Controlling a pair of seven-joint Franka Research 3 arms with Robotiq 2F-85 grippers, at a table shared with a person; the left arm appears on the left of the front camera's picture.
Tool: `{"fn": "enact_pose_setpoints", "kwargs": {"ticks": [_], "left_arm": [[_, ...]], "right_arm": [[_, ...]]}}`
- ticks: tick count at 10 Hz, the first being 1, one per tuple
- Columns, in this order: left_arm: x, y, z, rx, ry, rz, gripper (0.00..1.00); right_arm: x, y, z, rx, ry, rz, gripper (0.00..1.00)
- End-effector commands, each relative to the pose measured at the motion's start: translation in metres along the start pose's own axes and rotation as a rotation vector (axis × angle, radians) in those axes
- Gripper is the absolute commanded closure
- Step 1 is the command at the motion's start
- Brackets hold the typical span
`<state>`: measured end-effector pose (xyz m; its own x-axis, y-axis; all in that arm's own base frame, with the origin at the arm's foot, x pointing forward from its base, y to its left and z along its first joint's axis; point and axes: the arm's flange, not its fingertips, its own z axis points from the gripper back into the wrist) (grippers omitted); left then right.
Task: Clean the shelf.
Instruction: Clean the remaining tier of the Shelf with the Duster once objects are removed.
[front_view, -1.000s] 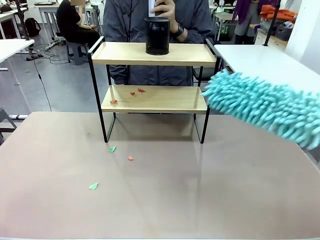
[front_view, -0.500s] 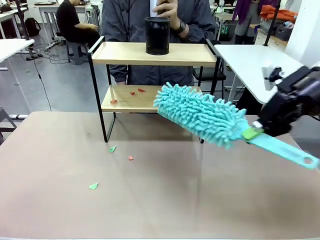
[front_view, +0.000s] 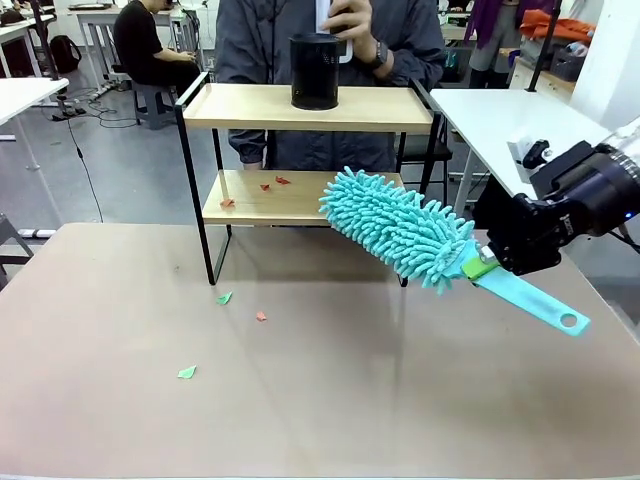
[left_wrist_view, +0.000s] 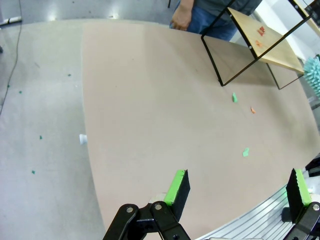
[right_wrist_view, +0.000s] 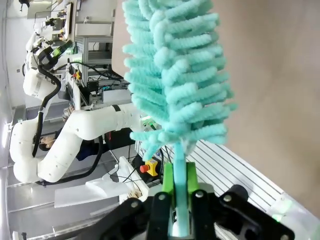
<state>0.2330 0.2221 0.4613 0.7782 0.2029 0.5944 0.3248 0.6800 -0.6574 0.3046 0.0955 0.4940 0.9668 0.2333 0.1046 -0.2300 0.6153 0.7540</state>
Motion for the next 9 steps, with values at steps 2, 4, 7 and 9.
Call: {"fn": "enact_pose_setpoints", "kwargs": {"ticks": [2, 4, 7, 9], "left_arm": [[0.001, 0.000, -0.001, -0.018, -0.021, -0.021, 0.00], [0.001, 0.000, -0.001, -0.018, -0.021, -0.021, 0.00], [0.001, 0.000, -0.001, -0.018, -0.021, -0.021, 0.00], [0.001, 0.000, -0.001, -0.018, -0.021, -0.021, 0.00]], "right_arm": [[0.006, 0.002, -0.006, -0.009, -0.037, -0.005, 0.88], [0.047, 0.011, -0.020, -0.060, -0.146, 0.004, 0.88], [0.097, 0.019, -0.061, -0.161, -0.214, -0.030, 0.88], [0.126, 0.020, -0.086, -0.256, -0.259, -0.075, 0.88]]}}
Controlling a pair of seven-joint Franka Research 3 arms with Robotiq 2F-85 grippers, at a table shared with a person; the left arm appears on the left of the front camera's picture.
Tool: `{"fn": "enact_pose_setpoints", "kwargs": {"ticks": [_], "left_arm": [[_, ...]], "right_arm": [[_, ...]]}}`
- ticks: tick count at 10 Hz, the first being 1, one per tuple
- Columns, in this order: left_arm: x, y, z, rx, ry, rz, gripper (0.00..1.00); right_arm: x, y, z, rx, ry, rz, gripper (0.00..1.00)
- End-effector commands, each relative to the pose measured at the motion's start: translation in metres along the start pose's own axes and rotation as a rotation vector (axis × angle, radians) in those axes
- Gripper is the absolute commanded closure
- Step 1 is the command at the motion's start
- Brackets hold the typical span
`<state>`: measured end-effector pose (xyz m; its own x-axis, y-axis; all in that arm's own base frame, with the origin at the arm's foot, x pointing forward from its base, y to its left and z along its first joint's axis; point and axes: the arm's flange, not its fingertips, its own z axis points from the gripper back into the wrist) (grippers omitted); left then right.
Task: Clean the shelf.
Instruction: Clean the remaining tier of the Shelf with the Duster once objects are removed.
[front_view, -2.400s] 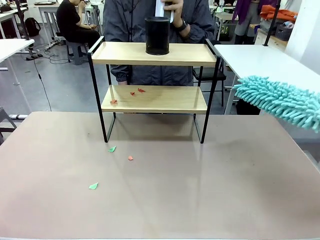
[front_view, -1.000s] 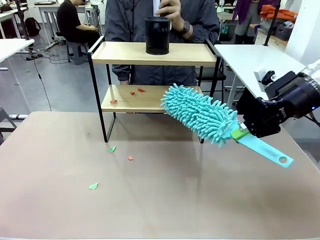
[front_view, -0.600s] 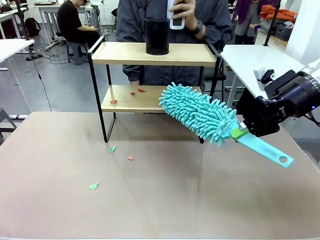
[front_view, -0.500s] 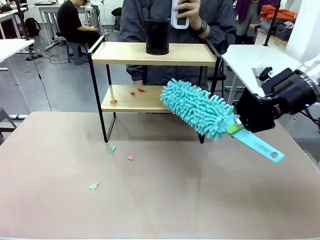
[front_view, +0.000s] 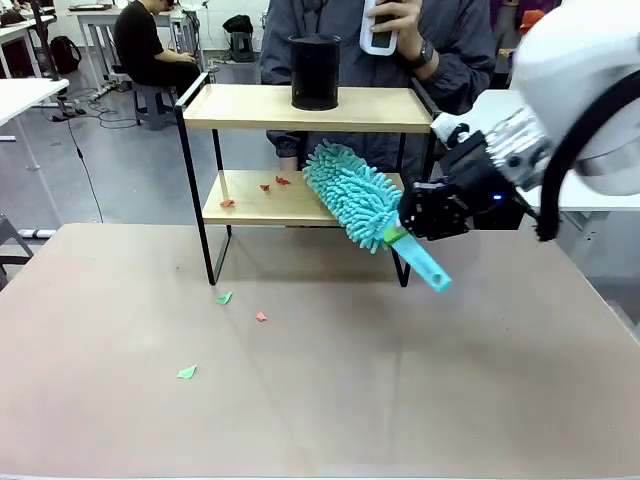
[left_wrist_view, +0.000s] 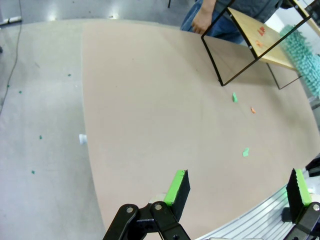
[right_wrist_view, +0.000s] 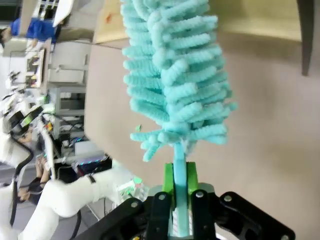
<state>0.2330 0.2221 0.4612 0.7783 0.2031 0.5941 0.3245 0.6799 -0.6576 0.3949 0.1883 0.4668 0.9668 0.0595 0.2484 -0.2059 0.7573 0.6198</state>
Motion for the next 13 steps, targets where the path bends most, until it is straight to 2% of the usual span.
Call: {"fn": "enact_pose_setpoints", "kwargs": {"ticks": [1, 3, 8, 11, 13], "left_arm": [[0.001, 0.000, -0.001, -0.018, -0.021, -0.022, 0.00], [0.001, 0.000, -0.001, -0.018, -0.021, -0.022, 0.00], [0.001, 0.000, -0.001, -0.018, -0.021, -0.022, 0.00], [0.001, 0.000, -0.001, -0.018, -0.021, -0.022, 0.00], [0.001, 0.000, -0.001, -0.018, -0.021, -0.022, 0.00]], "right_arm": [[0.026, 0.012, -0.020, -0.091, -0.044, -0.039, 0.88], [0.039, 0.021, -0.036, -0.079, -0.065, -0.031, 0.88], [0.058, 0.037, -0.058, -0.026, -0.009, -0.003, 0.88], [0.063, 0.050, -0.070, 0.003, 0.065, 0.065, 0.88], [0.057, 0.061, -0.074, 0.071, 0.106, 0.133, 0.88]]}}
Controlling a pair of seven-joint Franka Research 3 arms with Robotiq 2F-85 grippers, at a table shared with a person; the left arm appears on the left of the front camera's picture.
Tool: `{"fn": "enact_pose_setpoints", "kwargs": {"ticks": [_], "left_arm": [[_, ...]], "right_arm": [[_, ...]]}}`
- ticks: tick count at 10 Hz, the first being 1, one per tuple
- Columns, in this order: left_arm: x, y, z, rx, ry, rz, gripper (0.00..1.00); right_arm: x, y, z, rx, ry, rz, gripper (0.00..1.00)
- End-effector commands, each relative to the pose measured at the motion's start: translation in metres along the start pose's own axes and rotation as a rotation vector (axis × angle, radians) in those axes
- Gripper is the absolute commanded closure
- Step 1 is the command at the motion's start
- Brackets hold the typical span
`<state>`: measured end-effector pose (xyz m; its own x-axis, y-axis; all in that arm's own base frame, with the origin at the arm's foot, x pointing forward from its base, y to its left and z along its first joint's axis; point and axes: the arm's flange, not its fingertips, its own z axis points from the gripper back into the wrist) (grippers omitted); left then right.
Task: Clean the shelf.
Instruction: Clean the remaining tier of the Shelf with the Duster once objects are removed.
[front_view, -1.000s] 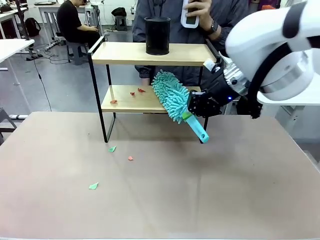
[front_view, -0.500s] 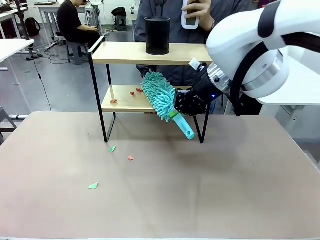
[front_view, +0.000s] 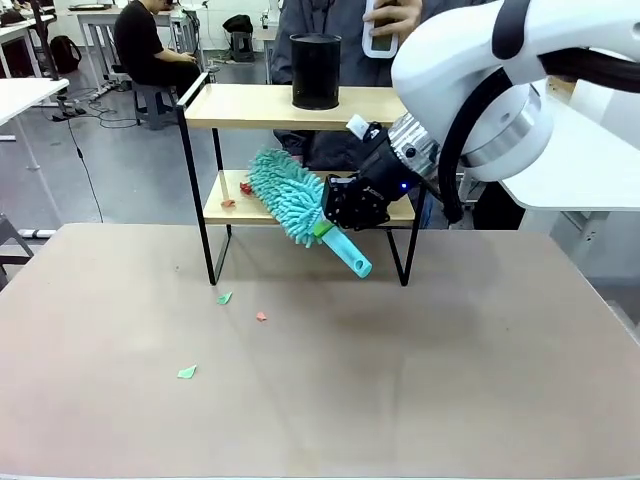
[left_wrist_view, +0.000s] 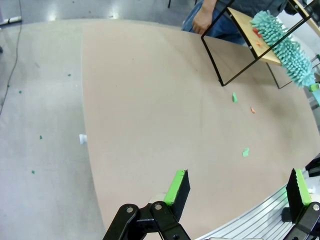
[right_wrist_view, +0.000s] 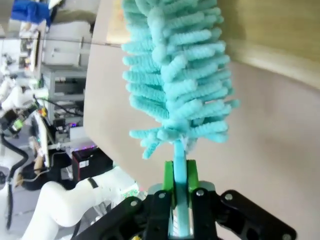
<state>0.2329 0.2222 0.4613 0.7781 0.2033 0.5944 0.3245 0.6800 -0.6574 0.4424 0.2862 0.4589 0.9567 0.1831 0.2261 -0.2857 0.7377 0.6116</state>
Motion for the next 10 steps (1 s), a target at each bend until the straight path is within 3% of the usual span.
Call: {"fn": "enact_pose_setpoints", "kwargs": {"ticks": [1, 2, 5, 10], "left_arm": [[0.001, 0.000, -0.001, -0.018, -0.020, -0.022, 0.00], [0.001, 0.000, -0.001, -0.018, -0.020, -0.022, 0.00], [0.001, 0.000, -0.001, -0.018, -0.020, -0.022, 0.00], [0.001, 0.000, -0.001, -0.018, -0.020, -0.022, 0.00]], "right_arm": [[0.005, 0.005, 0.002, 0.083, 0.014, 0.086, 0.88], [0.003, 0.008, -0.001, 0.127, 0.030, 0.108, 0.88], [0.002, 0.004, -0.009, 0.085, 0.099, 0.109, 0.88], [0.000, 0.001, -0.008, 0.073, 0.131, 0.127, 0.88]]}}
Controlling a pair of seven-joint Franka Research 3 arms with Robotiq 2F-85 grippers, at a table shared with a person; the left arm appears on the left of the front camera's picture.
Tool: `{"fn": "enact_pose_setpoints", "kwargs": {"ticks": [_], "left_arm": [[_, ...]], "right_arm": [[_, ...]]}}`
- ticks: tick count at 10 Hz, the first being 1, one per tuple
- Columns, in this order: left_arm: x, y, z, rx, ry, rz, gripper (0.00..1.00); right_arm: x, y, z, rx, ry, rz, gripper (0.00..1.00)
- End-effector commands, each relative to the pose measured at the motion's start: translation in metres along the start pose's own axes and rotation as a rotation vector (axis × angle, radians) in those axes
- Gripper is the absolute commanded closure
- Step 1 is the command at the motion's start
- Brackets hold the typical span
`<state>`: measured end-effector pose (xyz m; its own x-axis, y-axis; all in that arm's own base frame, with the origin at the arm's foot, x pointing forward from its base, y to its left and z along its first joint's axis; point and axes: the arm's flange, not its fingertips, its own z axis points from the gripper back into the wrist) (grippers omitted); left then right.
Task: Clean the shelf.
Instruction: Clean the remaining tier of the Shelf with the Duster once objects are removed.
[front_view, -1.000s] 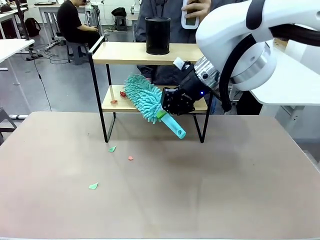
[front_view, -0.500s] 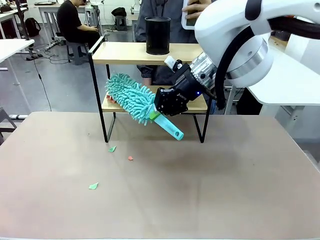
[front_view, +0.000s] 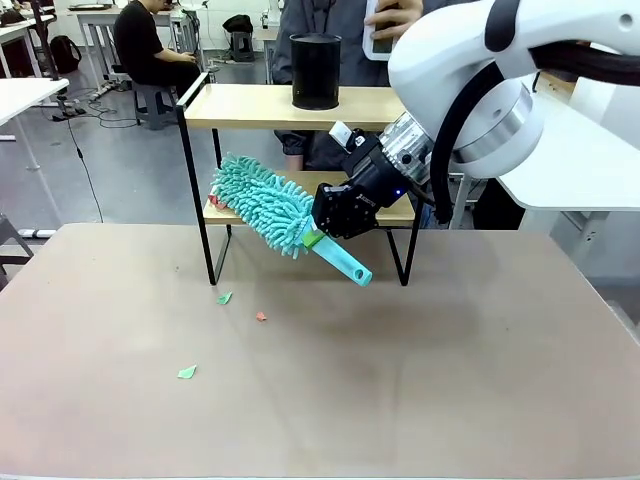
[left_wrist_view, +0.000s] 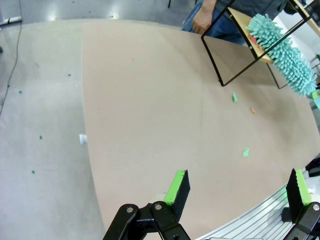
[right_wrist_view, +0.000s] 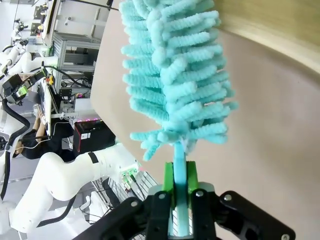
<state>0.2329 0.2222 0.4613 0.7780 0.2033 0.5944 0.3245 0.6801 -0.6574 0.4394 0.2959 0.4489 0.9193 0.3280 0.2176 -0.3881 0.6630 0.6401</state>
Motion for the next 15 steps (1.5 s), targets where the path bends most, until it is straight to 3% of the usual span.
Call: {"fn": "enact_pose_setpoints", "kwargs": {"ticks": [1, 3, 6, 9, 15], "left_arm": [[0.001, 0.000, -0.001, -0.018, -0.020, -0.022, 0.00], [0.001, 0.000, -0.001, -0.018, -0.020, -0.022, 0.00], [0.001, 0.000, -0.001, -0.018, -0.020, -0.022, 0.00], [0.001, 0.000, -0.001, -0.018, -0.020, -0.022, 0.00], [0.001, 0.000, -0.001, -0.018, -0.020, -0.022, 0.00]], "right_arm": [[0.001, -0.004, 0.010, 0.037, 0.076, 0.039, 0.88], [-0.007, -0.008, 0.022, 0.099, 0.197, 0.094, 0.88], [-0.031, -0.012, 0.053, 0.161, 0.226, 0.113, 0.88], [-0.066, -0.017, 0.081, 0.290, 0.355, 0.173, 0.88], [-0.084, -0.039, 0.099, 0.350, 0.284, 0.118, 0.88]]}}
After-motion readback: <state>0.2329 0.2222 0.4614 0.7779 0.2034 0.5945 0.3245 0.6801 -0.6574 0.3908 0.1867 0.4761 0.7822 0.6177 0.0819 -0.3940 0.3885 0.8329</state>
